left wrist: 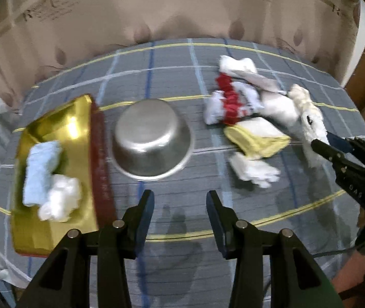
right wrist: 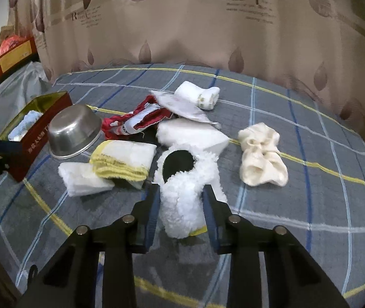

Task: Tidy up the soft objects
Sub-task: 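Move the right gripper back to the pile and grasp the white fluffy cloth, then grasp the white tissue bundle with the left gripper and lift it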

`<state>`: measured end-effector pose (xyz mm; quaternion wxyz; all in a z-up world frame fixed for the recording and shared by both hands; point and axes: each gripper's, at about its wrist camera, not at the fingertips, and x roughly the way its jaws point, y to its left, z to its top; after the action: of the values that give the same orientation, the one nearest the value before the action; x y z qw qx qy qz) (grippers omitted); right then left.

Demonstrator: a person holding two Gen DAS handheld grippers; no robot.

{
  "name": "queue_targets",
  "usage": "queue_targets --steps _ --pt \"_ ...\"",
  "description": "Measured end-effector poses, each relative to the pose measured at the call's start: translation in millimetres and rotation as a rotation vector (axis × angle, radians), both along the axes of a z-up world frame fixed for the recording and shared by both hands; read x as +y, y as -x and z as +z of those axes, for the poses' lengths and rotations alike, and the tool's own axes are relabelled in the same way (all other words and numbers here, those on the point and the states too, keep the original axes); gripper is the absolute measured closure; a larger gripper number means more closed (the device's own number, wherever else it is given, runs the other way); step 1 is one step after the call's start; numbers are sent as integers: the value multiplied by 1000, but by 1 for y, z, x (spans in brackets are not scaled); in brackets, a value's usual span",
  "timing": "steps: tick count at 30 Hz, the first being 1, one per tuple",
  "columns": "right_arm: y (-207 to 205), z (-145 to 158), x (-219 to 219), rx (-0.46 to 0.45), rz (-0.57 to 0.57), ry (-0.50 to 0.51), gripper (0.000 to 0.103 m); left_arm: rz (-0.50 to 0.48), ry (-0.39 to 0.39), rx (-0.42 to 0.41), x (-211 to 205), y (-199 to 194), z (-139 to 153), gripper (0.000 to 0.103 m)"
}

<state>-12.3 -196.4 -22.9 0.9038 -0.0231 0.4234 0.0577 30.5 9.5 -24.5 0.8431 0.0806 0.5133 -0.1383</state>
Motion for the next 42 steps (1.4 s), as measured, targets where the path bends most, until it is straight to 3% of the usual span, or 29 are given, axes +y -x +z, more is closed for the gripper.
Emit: queue_targets --steps 10,13,17,27,35,37,41,42 --pt "19 -8 -22 93 -62 64 73 -93 47 -14 -40 -4 11 60" --pt "20 -13 -24 85 -65 40 71 -140 69 9 -55 -9 11 50" --pt "21 -19 -23 79 -67 26 69 -189 39 45 -80 -17 -2 49" --pt "22 -24 -27 81 -61 -3 65 -165 -20 160 -97 -33 -55 49" --pt "21 -26 -29 85 -65 -23 63 -135 16 172 -86 -38 -63 49" --pt "21 -27 -30 86 -69 -29 63 -115 25 162 -82 -40 -65 54" --pt "20 -27 -30 88 -73 -30 61 -103 47 161 -71 -41 -63 79" --pt "20 -28 -30 91 -74 -28 61 -101 58 169 -68 -40 -64 81"
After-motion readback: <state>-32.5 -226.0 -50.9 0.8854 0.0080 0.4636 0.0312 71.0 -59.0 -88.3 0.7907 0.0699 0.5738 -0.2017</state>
